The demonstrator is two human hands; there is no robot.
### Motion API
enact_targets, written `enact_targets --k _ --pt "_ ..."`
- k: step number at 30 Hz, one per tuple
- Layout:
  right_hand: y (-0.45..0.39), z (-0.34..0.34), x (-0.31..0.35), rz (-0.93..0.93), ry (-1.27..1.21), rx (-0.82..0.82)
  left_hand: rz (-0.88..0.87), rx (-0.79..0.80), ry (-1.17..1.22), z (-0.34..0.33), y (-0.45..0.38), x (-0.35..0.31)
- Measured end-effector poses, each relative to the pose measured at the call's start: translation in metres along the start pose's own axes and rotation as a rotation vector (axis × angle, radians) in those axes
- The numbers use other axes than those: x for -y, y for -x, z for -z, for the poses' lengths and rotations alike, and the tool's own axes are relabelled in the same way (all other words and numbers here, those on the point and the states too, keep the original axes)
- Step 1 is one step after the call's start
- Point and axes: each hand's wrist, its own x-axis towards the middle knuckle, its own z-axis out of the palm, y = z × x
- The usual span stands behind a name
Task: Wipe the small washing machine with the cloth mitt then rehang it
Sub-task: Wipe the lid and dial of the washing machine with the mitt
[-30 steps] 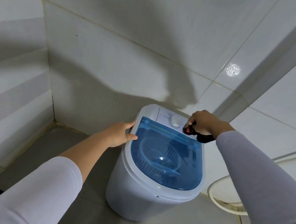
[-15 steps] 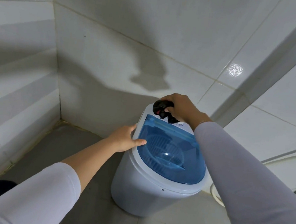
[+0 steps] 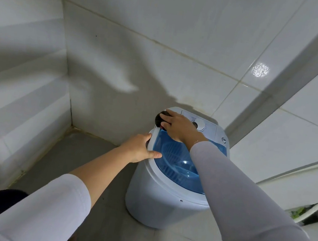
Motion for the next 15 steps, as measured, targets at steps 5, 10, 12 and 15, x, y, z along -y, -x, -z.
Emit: enact_targets --k 5,10,12,15 --pt "-0.001 -0.015 -0.002 0.005 0.054 0.000 0.005 0.012 0.016 0.000 0.002 -0.002" --pt "0.003 -0.018 -0.003 -0.104 -0.139 -0.088 0.012 0.003 0.021 0.000 0.005 -0.005" --pt "0.006 -0.019 -0.005 -0.117 -0.153 -0.101 0.019 0.008 0.031 0.000 0.006 -0.006" --pt "0.011 -0.020 -0.010 -0.150 -0.166 -0.114 0.023 0.000 0.021 0.001 0.009 -0.008"
